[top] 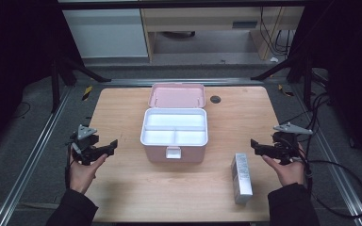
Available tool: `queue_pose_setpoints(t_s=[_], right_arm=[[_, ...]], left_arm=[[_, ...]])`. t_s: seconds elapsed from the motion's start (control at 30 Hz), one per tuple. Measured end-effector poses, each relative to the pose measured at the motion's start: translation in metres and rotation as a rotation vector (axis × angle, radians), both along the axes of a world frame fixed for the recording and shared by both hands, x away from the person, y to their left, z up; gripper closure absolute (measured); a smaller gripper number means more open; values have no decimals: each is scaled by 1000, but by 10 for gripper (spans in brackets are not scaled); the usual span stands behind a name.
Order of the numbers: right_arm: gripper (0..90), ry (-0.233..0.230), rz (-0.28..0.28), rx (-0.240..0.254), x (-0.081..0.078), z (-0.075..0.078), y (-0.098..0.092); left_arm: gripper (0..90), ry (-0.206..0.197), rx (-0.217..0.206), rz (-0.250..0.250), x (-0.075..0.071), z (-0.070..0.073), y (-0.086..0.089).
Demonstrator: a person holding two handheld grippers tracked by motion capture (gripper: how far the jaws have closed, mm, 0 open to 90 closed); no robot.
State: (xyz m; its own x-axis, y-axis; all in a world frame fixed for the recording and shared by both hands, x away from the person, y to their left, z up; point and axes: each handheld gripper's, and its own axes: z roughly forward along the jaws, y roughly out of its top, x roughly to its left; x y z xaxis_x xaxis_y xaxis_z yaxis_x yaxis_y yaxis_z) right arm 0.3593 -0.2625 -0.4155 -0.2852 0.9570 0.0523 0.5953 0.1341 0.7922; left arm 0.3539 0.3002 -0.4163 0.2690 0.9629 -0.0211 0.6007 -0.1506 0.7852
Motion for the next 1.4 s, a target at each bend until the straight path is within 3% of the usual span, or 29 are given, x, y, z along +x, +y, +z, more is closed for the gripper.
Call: queue_pose_setpoints(t_s=[0.1, 0.17, 0.47, 0.57, 0.8, 1.1, 1.2, 1.4], right_arm=[[119, 37, 36, -59, -6, 1, 13], [134, 47, 58, -73, -9, 2, 21], [186, 84, 98, -87, -24, 8, 48], [206, 128, 107, -101, -29, 0, 57], [247, 194, 117, -105, -37, -13, 63], [344, 294, 142, -161, -33, -30, 70], [362, 305, 147, -166, -32, -30, 71], [497, 310, 170, -194, -27, -28, 72]], left_arm=[[247, 12, 6, -9, 0, -1, -4], [248, 19, 18, -22, -3, -3, -8], [259, 26, 38, -35, -5, -1, -8], [261, 37, 41, -42, -4, -3, -8], [274, 63, 64, -67, -3, -8, -14], [284, 92, 82, -90, -1, -14, -17], [286, 95, 84, -92, -1, -14, -17], [287, 105, 91, -104, 0, -16, -19]])
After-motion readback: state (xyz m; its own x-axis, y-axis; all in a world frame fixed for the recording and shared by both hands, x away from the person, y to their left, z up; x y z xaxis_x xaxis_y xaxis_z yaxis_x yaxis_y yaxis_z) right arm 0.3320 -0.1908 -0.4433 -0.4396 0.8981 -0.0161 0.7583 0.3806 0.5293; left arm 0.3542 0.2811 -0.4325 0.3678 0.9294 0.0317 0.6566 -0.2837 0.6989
